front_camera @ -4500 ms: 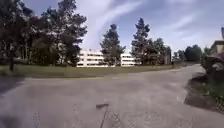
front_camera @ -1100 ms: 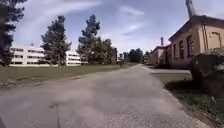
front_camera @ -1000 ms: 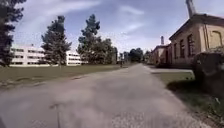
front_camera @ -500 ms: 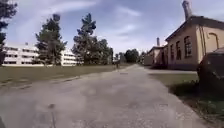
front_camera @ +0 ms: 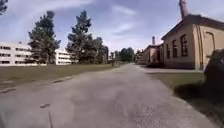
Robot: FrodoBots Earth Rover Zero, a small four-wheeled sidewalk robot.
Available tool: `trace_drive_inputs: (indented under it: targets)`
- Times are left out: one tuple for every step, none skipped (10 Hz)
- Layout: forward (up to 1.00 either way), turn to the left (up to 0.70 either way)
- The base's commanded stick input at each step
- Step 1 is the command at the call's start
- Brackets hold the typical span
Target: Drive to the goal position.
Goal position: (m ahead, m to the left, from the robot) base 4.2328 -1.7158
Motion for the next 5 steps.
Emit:
trace_drive_inputs:
  targets:
    - [0.85,-0.05]
    - [0.85,-0.33]
    - [0.85,-0.34]
    - [0.85,-0.25]
    - [0.85,-0.11]
